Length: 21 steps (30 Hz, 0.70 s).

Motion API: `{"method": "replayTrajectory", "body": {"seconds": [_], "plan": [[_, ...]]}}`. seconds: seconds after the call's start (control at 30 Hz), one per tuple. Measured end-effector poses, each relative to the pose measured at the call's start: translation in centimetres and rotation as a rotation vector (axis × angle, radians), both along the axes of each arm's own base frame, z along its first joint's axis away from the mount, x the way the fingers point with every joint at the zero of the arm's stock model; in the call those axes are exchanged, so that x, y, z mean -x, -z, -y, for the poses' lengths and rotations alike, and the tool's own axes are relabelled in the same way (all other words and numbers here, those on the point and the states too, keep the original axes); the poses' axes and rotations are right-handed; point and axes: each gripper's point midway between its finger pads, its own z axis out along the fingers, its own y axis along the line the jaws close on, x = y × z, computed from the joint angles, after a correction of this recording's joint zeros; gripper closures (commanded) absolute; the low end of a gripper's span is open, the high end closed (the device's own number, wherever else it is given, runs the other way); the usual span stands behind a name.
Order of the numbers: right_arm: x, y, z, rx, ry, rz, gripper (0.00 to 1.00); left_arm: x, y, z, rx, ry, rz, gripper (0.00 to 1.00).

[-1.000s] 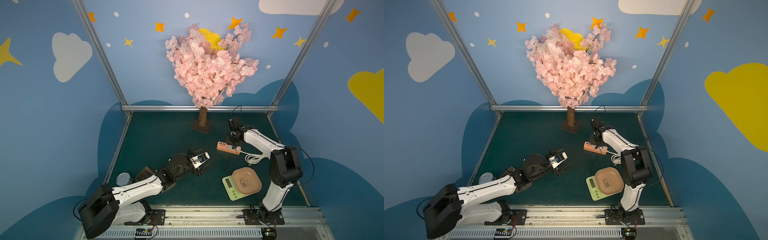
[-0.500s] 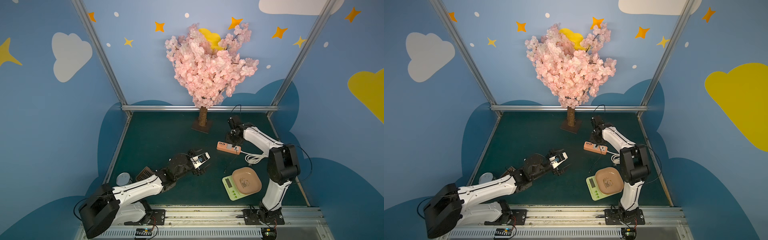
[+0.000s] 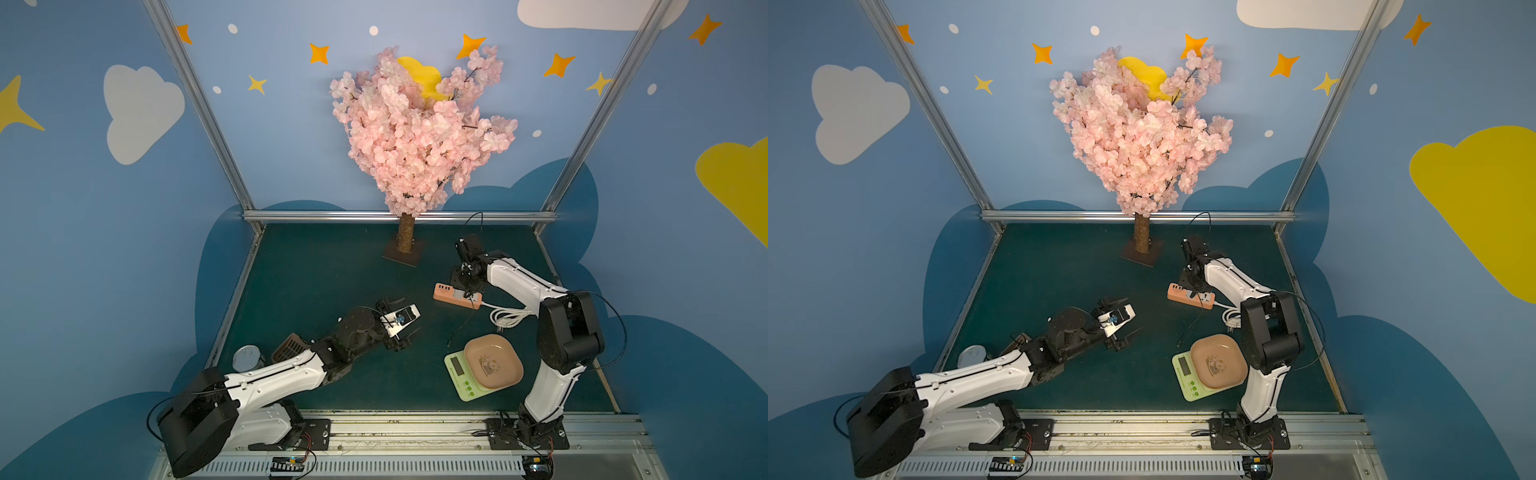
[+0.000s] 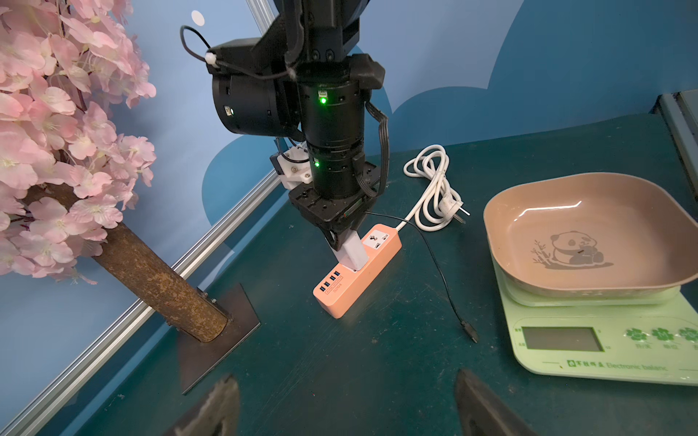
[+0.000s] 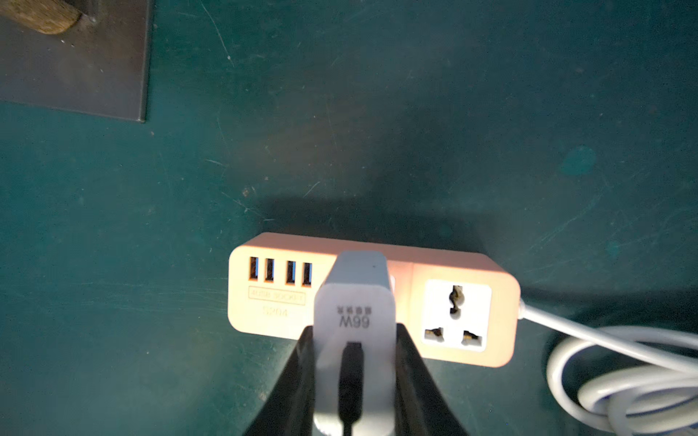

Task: Charge the electronic scale
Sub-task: Insert the plug into the socket.

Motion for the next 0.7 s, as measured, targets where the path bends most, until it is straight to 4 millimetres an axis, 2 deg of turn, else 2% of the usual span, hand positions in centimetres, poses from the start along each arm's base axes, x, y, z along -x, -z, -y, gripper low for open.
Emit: {"method": "replayTrajectory", "body": {"seconds": [0.7], "plan": [[0.14, 0.7, -0.02, 0.013, 0.002, -0.001, 1.0, 0.1, -0.2, 0.01, 0.005, 0.001, 0.002, 0.11]]}}
